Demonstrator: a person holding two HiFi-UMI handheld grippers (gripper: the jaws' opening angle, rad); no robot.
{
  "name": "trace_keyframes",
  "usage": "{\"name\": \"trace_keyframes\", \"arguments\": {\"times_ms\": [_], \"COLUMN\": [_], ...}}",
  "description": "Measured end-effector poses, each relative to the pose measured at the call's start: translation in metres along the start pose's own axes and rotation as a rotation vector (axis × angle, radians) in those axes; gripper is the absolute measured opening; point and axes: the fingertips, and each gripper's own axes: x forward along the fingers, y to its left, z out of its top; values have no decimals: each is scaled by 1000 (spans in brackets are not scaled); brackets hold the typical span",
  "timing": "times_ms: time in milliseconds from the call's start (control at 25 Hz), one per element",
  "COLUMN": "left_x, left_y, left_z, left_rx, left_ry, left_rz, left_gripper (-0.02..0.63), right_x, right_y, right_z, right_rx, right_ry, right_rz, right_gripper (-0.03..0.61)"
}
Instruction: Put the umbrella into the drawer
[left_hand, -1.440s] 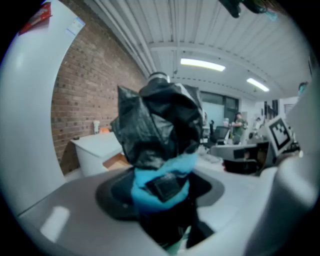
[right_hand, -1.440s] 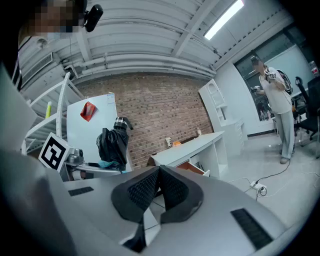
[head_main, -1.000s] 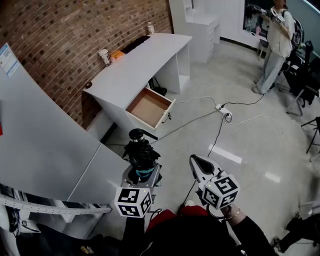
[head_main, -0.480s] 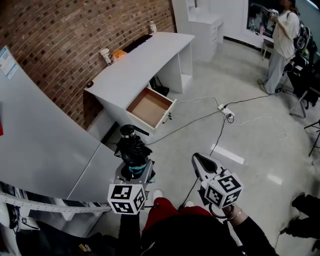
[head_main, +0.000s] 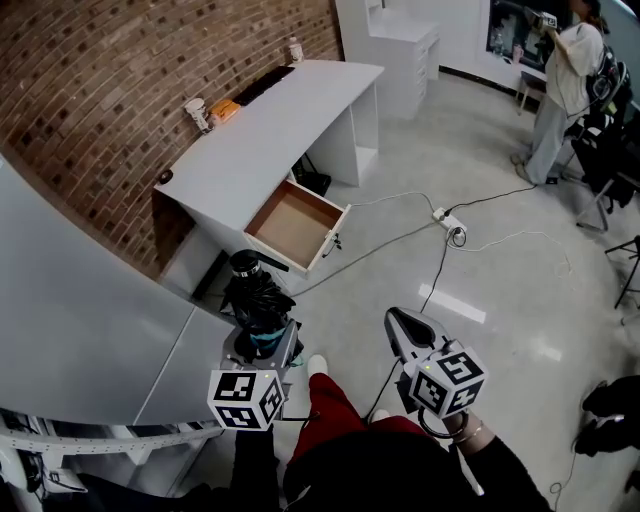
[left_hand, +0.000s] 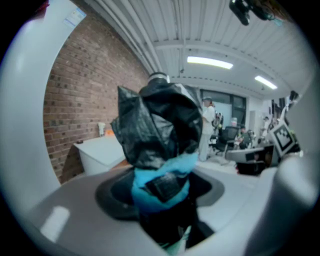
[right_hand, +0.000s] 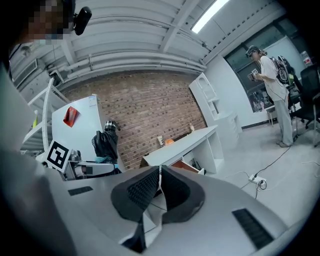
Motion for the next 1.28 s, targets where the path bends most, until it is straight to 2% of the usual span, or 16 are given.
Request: {"name": "trace_keyframes", "arguments": {"times_ms": [280, 720, 1000, 1280], "left_x": [53, 138, 173, 195], "left_y": [55, 139, 173, 195], "left_z": [7, 19, 27, 19], "left_rx": [1, 3, 28, 32], "left_ry": [34, 98, 118, 151], "left_rz": [-45, -173, -261, -328], "left_gripper": [264, 264, 264, 264], "right_x": [72, 190, 234, 257], "right_y": [-9, 0, 3, 10], "right_z": [4, 11, 13, 9], "right_rx": [43, 90, 115, 120], "right_ry": [28, 61, 61, 64], "right_rz": [-47, -145, -226, -287], "right_gripper": [11, 11, 11, 11]}}
